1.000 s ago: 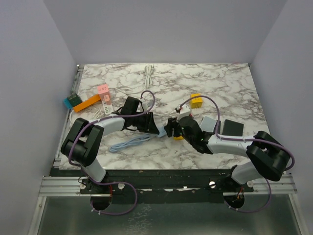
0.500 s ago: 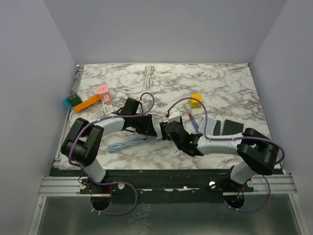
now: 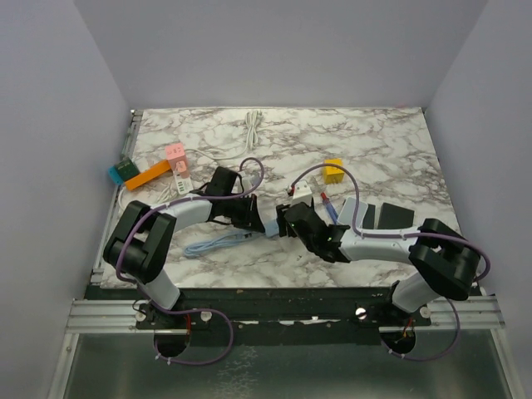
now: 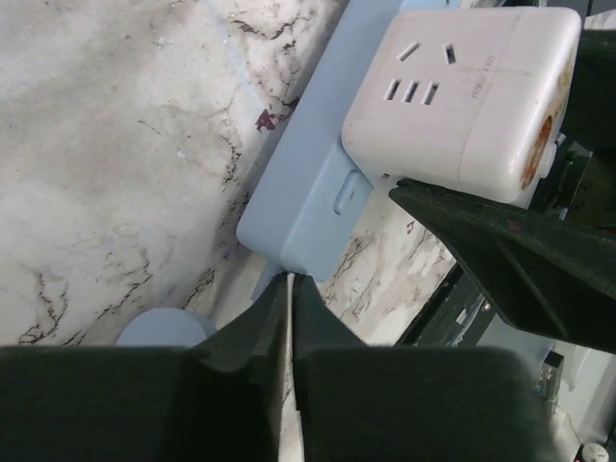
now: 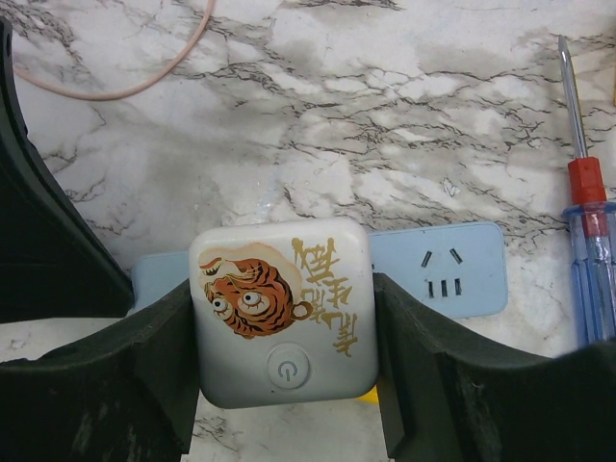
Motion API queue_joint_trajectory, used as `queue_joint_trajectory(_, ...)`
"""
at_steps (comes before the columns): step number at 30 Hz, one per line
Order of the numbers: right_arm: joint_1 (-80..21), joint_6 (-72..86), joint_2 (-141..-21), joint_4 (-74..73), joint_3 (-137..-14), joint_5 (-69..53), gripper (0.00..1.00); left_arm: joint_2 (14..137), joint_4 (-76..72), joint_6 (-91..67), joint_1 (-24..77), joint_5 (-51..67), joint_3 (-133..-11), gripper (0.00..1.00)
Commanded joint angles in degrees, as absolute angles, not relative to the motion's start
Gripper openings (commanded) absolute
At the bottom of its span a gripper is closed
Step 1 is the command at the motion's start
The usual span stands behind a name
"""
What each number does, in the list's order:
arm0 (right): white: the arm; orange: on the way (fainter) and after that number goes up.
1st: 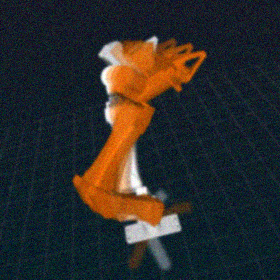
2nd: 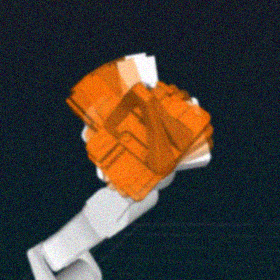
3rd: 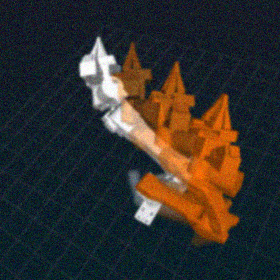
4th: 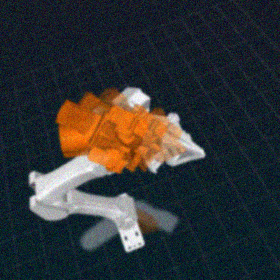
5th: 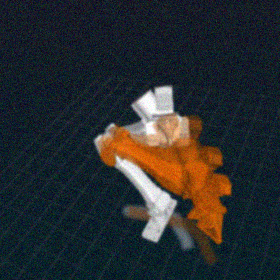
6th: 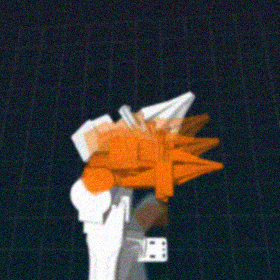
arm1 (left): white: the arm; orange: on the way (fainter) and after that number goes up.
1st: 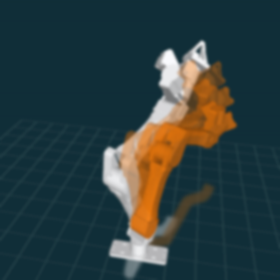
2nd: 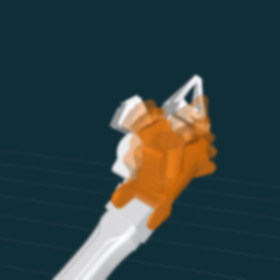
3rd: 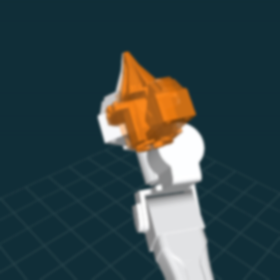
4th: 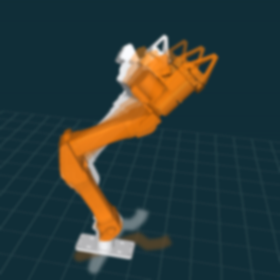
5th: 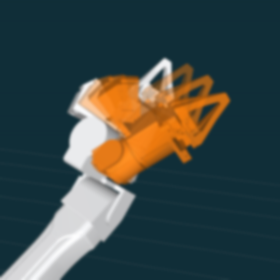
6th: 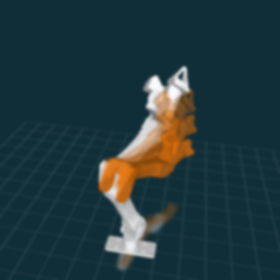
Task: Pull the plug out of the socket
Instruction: Remove the plug from the socket.
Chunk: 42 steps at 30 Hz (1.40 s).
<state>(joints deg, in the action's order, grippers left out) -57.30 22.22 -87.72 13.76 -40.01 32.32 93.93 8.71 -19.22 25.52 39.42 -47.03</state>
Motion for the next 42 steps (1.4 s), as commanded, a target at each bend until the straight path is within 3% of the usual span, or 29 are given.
queue_joint_trajectory(1,-55.31,24.04,-85.37,13.63,-41.35,27.83,0.01,90.41,8.6,-16.43,25.95,42.5,-47.25,0.22)
queue_joint_trajectory(3,-53.94,23.86,-84.88,11.97,-42.39,25.91,0.01,87.87,8.59,-15.12,26.5,41.31,-47.23,0.41)
queue_joint_trajectory(5,-52.2,23.35,-84.28,10.23,-43.3,23.88,0.01,84.62,8.54,-13.56,27.86,38.55,-47.05,0.54)
queue_joint_trajectory(8,-50.39,22.14,-84.11,6.77,-45.59,21.34,0.01,79.5,8.59,-11.13,30.35,32.94,-46.74,0.64)
queue_joint_trajectory(11,-49.06,21.23,-83.91,3.69,-47.6,19.25,0.01,74.53,8.61,-8.0,33.65,23.85,-45.72,0.68)
queue_joint_trajectory(17,-46.2,21.63,-82.87,-3.83,-51.26,11.71,0.01,70.2,11.58,-3.04,38.8,11.23,-44.63,0.67)
queue_joint_trajectory(35,-44.65,20.75,-82.46,-8.18,-54.99,4.7,0.01,76.45,15.95,-0.88,42.45,10.18,-46.66,0.53)
queue_joint_trajectory(42,-44.57,20.43,-83.03,-7.79,-55.14,4.39,0.01,79.14,17.07,-0.62,43.34,10.78,-47.5,0.42)
